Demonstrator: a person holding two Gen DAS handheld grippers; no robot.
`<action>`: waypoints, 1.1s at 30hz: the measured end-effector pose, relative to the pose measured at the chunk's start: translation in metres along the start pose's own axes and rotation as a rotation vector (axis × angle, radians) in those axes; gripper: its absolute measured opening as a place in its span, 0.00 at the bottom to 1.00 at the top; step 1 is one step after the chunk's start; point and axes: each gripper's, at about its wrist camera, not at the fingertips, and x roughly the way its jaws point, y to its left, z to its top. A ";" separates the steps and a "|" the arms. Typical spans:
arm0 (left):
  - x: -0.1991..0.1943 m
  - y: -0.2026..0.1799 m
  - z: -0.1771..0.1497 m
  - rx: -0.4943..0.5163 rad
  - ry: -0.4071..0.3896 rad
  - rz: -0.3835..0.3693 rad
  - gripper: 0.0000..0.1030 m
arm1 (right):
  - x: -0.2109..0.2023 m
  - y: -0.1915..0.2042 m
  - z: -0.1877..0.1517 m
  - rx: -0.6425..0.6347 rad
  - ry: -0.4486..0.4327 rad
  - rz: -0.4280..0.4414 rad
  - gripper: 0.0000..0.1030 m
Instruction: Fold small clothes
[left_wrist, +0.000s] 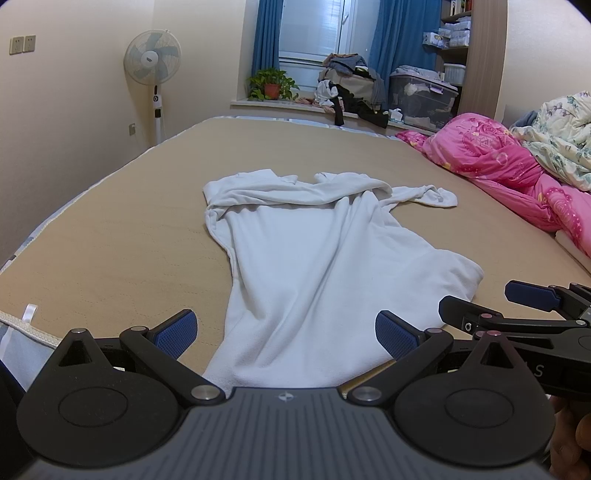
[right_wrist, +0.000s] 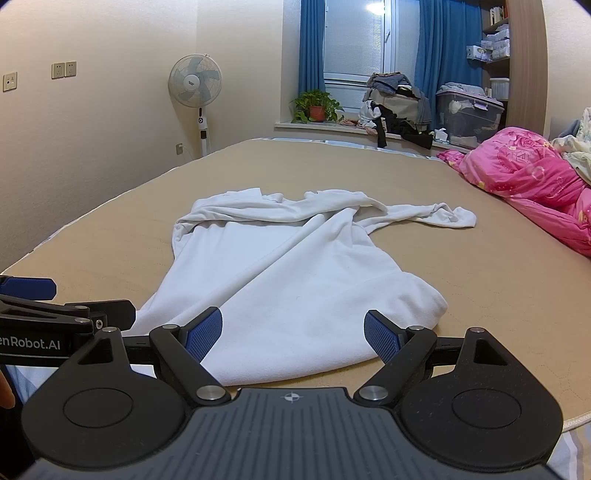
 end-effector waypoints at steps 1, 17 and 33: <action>0.000 0.000 -0.001 0.000 0.000 0.000 1.00 | 0.000 0.000 0.000 0.000 -0.001 0.000 0.83; -0.007 0.040 0.050 0.066 -0.101 -0.068 0.86 | -0.008 -0.073 0.059 0.107 -0.094 -0.012 0.41; 0.132 0.110 0.031 0.051 0.491 -0.130 0.30 | 0.185 -0.165 0.028 0.171 0.422 -0.003 0.41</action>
